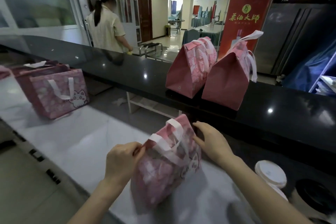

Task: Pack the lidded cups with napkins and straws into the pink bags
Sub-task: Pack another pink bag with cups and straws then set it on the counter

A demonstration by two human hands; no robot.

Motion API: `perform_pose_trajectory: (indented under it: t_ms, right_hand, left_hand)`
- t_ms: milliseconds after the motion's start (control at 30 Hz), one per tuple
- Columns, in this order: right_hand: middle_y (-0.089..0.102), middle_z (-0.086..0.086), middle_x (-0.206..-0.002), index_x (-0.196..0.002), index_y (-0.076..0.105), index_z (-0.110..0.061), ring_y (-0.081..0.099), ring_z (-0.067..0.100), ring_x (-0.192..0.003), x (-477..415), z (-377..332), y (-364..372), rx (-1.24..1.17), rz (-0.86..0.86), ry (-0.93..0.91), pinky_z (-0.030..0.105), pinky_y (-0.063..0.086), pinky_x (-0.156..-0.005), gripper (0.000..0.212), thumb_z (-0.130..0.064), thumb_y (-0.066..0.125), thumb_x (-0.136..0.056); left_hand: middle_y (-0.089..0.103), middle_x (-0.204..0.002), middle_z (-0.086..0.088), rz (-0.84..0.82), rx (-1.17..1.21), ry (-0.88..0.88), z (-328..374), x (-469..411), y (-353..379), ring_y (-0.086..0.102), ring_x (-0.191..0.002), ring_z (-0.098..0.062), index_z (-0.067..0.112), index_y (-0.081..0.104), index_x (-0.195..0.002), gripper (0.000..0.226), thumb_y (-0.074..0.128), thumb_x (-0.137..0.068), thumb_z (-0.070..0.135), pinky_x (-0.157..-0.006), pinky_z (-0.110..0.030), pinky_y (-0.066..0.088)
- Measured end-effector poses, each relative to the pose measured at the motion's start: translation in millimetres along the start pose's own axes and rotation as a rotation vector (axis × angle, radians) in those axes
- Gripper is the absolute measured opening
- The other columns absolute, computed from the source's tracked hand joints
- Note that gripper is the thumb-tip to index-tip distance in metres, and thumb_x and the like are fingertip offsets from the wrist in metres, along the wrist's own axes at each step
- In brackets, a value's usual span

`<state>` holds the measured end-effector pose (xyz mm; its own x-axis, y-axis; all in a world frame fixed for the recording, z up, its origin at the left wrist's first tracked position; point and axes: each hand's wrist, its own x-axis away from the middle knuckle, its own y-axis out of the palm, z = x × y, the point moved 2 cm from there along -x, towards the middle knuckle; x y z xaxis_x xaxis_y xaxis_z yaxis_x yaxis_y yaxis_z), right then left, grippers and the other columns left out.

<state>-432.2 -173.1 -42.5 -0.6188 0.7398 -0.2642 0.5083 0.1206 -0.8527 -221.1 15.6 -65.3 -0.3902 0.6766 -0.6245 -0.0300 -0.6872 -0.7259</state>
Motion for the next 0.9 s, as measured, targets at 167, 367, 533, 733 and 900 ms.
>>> perform_pose_trajectory:
  t_ms: [167,367,533,733,900]
  right_hand:
    - [0.053,-0.012,-0.131,-0.13,0.055,-0.026,0.05,0.007,-0.12,33,-19,43,-0.123,-0.152,-0.11,0.017,0.037,-0.097,0.044,-0.043,0.062,-0.089]
    - [0.004,-0.028,-0.148,-0.143,0.008,-0.057,-0.001,-0.008,-0.14,79,-18,82,-0.372,-0.31,-0.096,0.014,0.009,-0.111,0.095,-0.074,0.064,-0.068]
    - [-0.028,-0.008,-0.156,-0.139,-0.01,-0.064,0.003,0.021,-0.148,113,-5,101,-0.296,-0.342,0.009,0.037,0.024,-0.117,0.116,-0.07,0.072,-0.057]
    - [0.008,-0.001,-0.16,-0.145,-0.012,-0.045,0.02,0.016,-0.145,124,-22,123,-0.53,-0.398,0.057,0.019,0.025,-0.11,0.121,-0.033,0.079,-0.066]
    - [0.023,-0.017,-0.156,-0.147,0.001,-0.052,0.03,0.005,-0.14,126,-36,122,-0.561,-0.329,0.032,0.017,0.033,-0.107,0.101,-0.009,0.059,-0.076]
  left_hand:
    - [0.064,-0.06,0.01,0.018,0.227,-0.153,20,33,-2,0.06,-0.055,-0.012,0.021,0.067,-0.066,0.018,0.074,-0.08,0.031,-0.051,-0.032,0.049]
    - [0.064,-0.092,0.009,-0.088,0.547,-0.112,49,53,10,0.061,-0.083,-0.003,0.022,0.071,-0.105,0.028,0.072,-0.081,0.036,-0.074,-0.02,0.051]
    - [0.046,-0.133,0.004,-0.374,0.501,-0.16,22,77,30,0.049,-0.124,-0.013,0.022,0.048,-0.138,0.081,0.08,-0.065,0.036,-0.104,-0.033,0.042]
    - [0.052,-0.138,0.001,-0.436,0.497,-0.412,4,85,39,0.051,-0.125,-0.015,0.024,0.038,-0.145,0.108,0.084,-0.048,0.024,-0.102,-0.035,0.045]
    - [0.071,-0.109,0.009,-0.414,0.727,-0.548,3,110,35,0.068,-0.099,-0.008,0.031,0.043,-0.139,0.105,0.089,-0.048,0.008,-0.084,-0.026,0.054]
